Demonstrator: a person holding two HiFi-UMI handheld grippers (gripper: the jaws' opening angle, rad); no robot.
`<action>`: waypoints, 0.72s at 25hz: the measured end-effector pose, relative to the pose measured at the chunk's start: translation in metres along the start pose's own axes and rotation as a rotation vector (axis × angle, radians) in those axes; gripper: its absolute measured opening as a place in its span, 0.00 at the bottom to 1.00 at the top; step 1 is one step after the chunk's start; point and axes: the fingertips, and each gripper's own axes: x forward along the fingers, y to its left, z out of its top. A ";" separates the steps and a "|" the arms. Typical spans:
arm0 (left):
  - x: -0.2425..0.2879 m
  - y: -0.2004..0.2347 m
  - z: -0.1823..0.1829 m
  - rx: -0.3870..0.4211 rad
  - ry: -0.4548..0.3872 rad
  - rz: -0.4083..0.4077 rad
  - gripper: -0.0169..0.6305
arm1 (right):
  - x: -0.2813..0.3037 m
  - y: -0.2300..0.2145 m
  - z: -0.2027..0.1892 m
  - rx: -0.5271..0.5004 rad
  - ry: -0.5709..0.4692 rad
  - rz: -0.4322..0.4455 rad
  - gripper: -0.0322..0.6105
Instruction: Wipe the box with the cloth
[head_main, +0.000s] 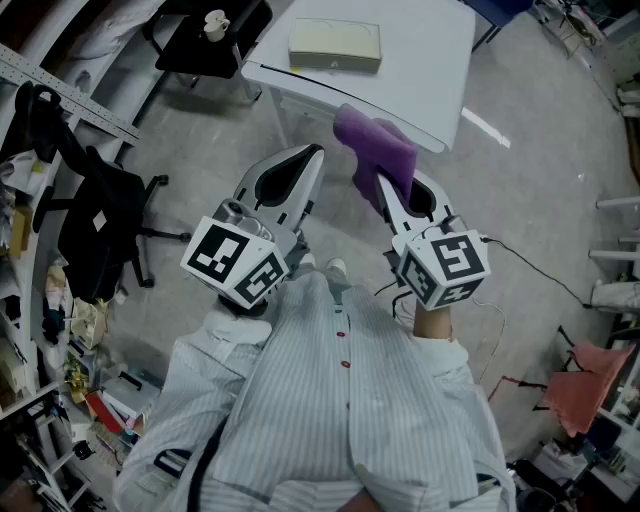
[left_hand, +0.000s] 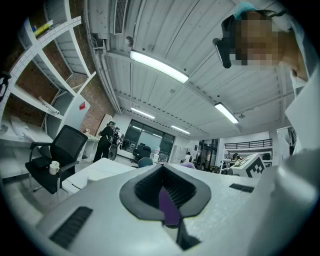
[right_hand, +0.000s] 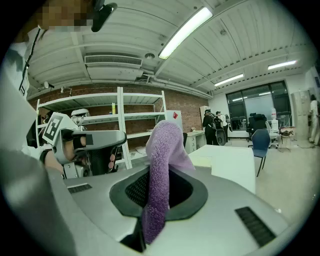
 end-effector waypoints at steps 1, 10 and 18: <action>0.001 -0.001 -0.001 0.000 0.000 0.001 0.04 | -0.001 -0.001 0.000 -0.001 -0.002 0.002 0.12; 0.002 -0.017 -0.003 0.016 -0.026 0.031 0.04 | -0.020 -0.010 -0.003 0.000 -0.017 0.023 0.12; 0.010 -0.011 0.000 0.032 -0.044 0.071 0.04 | -0.023 -0.031 -0.003 0.011 -0.030 0.021 0.12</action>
